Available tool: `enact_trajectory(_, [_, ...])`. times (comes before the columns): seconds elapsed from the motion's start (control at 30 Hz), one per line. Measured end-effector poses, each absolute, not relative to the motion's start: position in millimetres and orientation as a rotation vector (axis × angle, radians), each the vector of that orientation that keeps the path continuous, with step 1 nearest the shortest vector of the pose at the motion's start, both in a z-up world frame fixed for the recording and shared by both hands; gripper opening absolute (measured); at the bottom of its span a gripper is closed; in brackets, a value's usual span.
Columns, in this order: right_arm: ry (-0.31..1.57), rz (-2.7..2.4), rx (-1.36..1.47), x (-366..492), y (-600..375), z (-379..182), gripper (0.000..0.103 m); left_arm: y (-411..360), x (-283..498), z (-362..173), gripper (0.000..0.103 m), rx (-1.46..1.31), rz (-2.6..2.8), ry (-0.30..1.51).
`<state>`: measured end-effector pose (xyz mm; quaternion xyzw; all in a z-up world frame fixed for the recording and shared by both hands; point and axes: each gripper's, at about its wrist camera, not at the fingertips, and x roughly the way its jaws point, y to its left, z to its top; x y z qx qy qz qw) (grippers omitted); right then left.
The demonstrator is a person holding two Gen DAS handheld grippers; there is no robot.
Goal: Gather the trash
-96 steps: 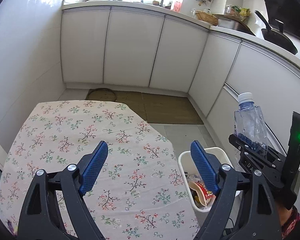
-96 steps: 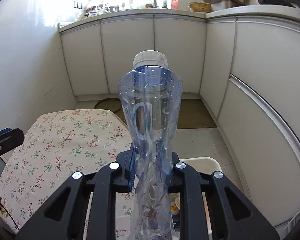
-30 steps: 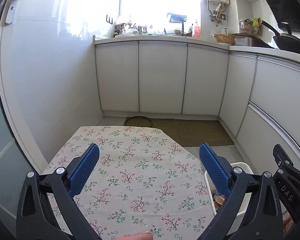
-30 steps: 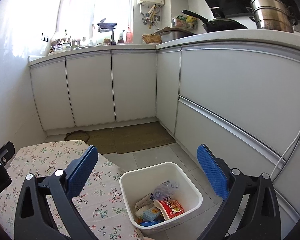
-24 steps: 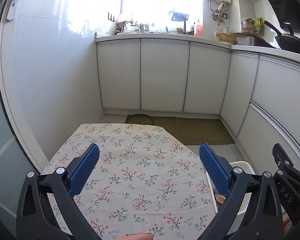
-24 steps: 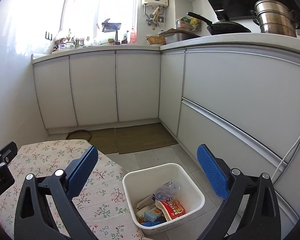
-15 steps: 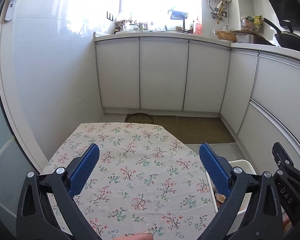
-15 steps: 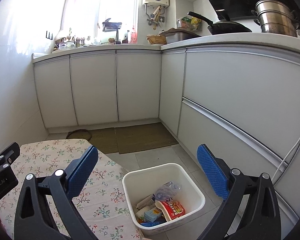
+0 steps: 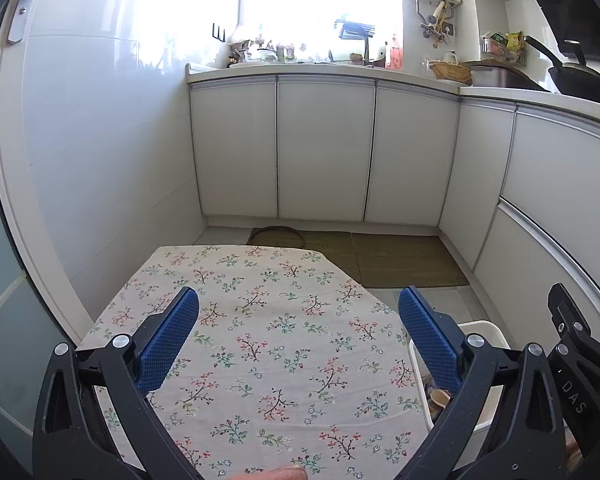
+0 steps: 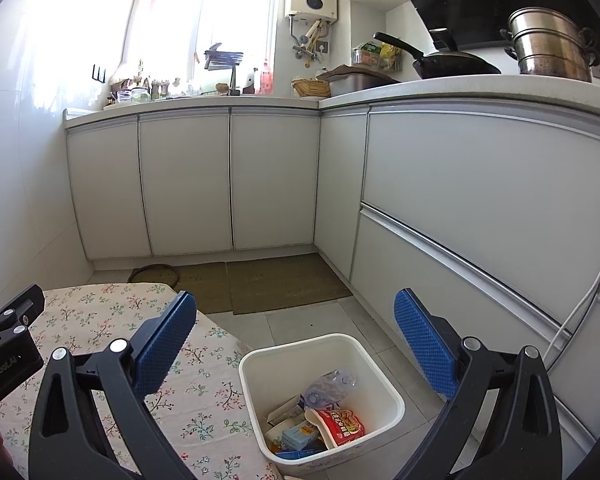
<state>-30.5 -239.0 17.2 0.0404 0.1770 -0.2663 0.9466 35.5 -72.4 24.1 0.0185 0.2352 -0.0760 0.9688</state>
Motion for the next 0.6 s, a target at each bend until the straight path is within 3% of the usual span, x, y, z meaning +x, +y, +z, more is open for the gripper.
enact_trajectory(0.6, [0.382,-0.538,0.099,-27.6,-245.2,15.8,0.096,-77.3,36.2,21.3,0.095,0.06,-0.167,0.462])
